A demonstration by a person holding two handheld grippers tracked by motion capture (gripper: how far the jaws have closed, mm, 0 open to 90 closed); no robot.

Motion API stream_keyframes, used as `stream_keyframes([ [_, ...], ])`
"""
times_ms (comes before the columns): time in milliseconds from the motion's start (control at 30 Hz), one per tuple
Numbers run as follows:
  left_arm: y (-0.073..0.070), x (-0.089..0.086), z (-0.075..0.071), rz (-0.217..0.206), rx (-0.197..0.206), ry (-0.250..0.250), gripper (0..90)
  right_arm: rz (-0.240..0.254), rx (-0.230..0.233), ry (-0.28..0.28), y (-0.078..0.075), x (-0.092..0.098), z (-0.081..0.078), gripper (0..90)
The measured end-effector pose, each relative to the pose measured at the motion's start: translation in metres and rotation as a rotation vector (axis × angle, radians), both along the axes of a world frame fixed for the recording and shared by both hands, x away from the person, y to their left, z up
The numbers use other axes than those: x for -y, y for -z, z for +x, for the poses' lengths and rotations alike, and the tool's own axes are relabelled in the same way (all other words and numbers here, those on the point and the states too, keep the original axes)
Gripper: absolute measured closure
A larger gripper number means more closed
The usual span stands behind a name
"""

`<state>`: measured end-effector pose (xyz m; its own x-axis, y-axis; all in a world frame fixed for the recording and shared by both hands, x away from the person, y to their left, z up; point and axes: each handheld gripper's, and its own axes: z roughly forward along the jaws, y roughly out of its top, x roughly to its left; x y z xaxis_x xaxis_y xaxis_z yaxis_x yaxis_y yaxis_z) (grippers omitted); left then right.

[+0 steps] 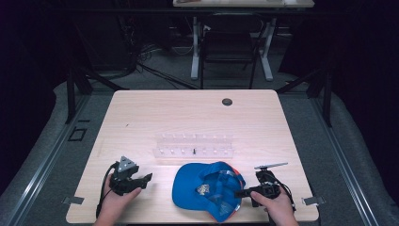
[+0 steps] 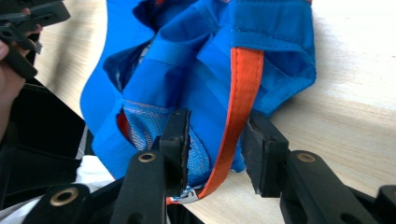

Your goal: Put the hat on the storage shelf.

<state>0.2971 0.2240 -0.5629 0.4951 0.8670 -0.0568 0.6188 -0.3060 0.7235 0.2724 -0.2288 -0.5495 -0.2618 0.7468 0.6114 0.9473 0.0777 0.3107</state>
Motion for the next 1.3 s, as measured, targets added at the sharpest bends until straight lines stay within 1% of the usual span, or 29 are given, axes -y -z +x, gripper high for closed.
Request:
stream_keyframes([
  [67,0.000,0.000,0.000,0.009,0.003,-0.001,35.4,0.010,0.001,-0.003,-0.001,0.000,0.000,66.0],
  [100,0.000,0.001,-0.001,0.025,0.006,0.001,35.4,0.016,0.001,0.004,-0.002,0.000,0.000,66.7],
  [133,0.000,0.001,-0.001,0.034,0.007,0.005,35.4,0.021,0.002,0.000,-0.003,0.001,0.000,67.9],
  [167,0.000,0.002,-0.001,0.037,0.010,0.009,35.4,0.021,0.002,-0.004,-0.003,0.001,0.000,69.0],
  [233,0.000,0.003,-0.001,0.038,0.008,0.011,35.4,0.021,0.003,-0.011,-0.004,0.002,0.000,69.6],
  [367,0.001,0.003,-0.001,0.033,0.007,0.009,35.4,0.047,0.003,-0.008,-0.007,0.003,0.000,69.6],
  [433,0.000,0.002,0.000,0.030,0.006,0.007,35.4,0.058,0.002,-0.020,-0.009,0.005,0.000,69.9],
  [633,0.001,0.002,0.000,0.028,0.001,0.004,35.4,0.070,0.016,-0.020,-0.017,0.005,-0.001,71.8],
  [700,0.001,0.002,0.000,0.029,0.002,0.005,35.4,0.070,0.016,-0.016,-0.018,0.006,-0.001,72.8],
  [800,0.001,0.003,0.000,0.040,0.008,0.005,35.4,0.056,0.012,-0.011,-0.021,0.006,0.000,76.0],
  [867,0.001,0.003,-0.001,0.044,0.008,0.008,35.4,0.052,0.002,-0.011,-0.022,0.008,0.001,77.3],
  [1033,0.001,0.004,-0.001,0.046,0.013,0.009,35.4,0.036,0.008,-0.005,-0.025,0.009,0.003,77.7],
  [1167,0.001,0.003,-0.001,0.042,0.008,0.008,35.7,0.016,0.020,0.000,-0.032,0.011,0.004,77.8],
  [1200,0.001,0.003,0.000,0.041,0.008,0.009,36.0,0.016,0.014,0.004,-0.037,0.013,0.005,77.8],
  [1233,0.001,0.003,0.000,0.040,0.007,0.009,36.0,0.016,0.014,0.004,-0.037,0.013,0.005,77.8],
  [1267,0.001,0.004,0.000,0.040,0.007,0.010,36.0,0.019,0.016,0.016,-0.042,0.013,0.006,77.8],
  [1300,0.002,0.004,0.000,0.040,0.008,0.010,36.0,0.019,0.016,0.016,-0.042,0.013,0.006,77.8],
])
